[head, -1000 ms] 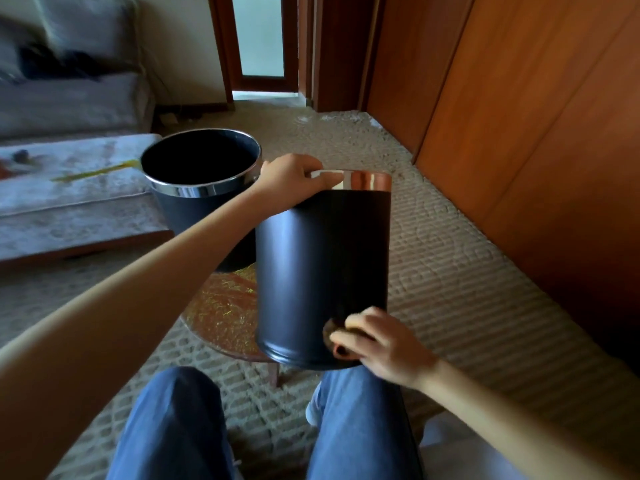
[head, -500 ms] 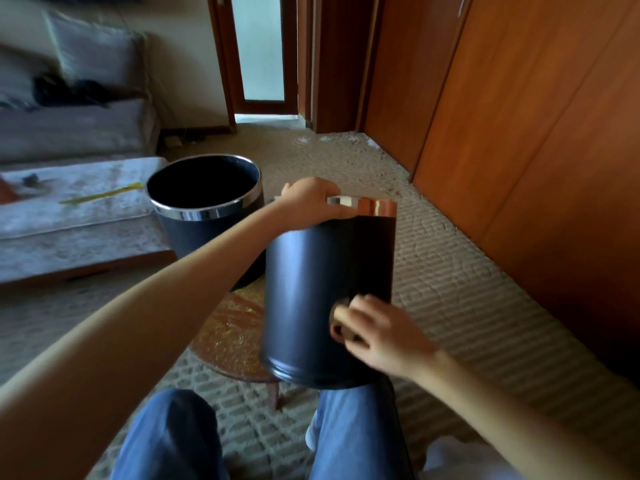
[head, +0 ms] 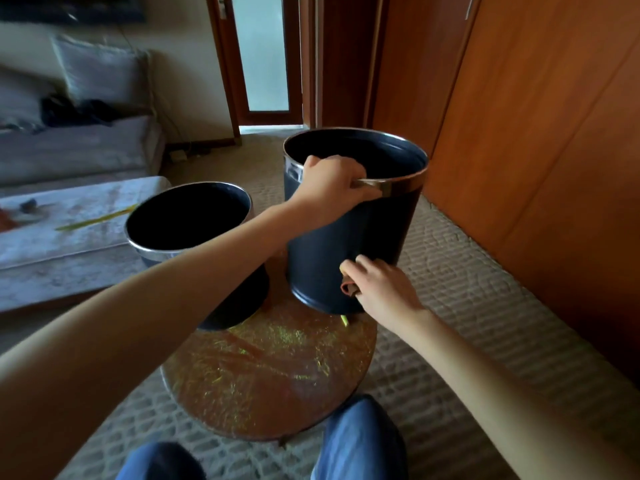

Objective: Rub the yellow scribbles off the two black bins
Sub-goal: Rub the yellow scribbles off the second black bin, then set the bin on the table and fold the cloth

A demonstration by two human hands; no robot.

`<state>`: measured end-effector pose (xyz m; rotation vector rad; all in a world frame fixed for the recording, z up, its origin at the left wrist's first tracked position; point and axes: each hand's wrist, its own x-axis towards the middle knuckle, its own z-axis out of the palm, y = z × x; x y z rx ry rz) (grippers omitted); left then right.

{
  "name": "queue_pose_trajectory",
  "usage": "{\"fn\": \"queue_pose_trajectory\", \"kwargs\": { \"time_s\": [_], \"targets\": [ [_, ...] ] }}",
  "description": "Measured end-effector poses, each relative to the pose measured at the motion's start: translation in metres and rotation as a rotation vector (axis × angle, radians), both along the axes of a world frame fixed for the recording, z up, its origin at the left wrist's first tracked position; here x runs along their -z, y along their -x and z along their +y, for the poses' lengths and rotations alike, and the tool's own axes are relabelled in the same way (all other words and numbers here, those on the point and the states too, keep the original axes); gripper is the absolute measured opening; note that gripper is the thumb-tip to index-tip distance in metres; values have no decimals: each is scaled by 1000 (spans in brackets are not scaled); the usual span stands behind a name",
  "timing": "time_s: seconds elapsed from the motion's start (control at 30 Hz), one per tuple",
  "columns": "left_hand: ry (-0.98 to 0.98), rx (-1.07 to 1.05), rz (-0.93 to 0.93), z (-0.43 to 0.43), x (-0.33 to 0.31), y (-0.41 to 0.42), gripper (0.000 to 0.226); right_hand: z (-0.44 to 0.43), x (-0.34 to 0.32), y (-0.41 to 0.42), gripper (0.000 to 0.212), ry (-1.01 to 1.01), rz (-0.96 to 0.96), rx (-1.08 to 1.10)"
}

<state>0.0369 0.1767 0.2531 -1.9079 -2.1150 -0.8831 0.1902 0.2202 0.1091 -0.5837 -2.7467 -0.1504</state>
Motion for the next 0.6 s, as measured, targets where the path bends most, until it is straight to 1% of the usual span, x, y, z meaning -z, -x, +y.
{"fn": "queue_pose_trajectory", "kwargs": {
  "time_s": [0.13,0.23,0.3,0.47,0.6],
  "targets": [
    [-79,-53,9,26,28,20,34,39,15,28,50,-40,-51,58],
    [-104,-93,-19,45,46,43,35,61,32,44,51,-87,-59,30],
    [-109,-108,-40,52,61,55,34,71,45,52,45,-105,-63,3],
    [-53,-159,-82,57,100,76,40,77,81,66,44,-103,-125,-65],
    [0,-140,-75,57,103,83,45,69,87,75,48,-85,-82,-72]
  ]
}}
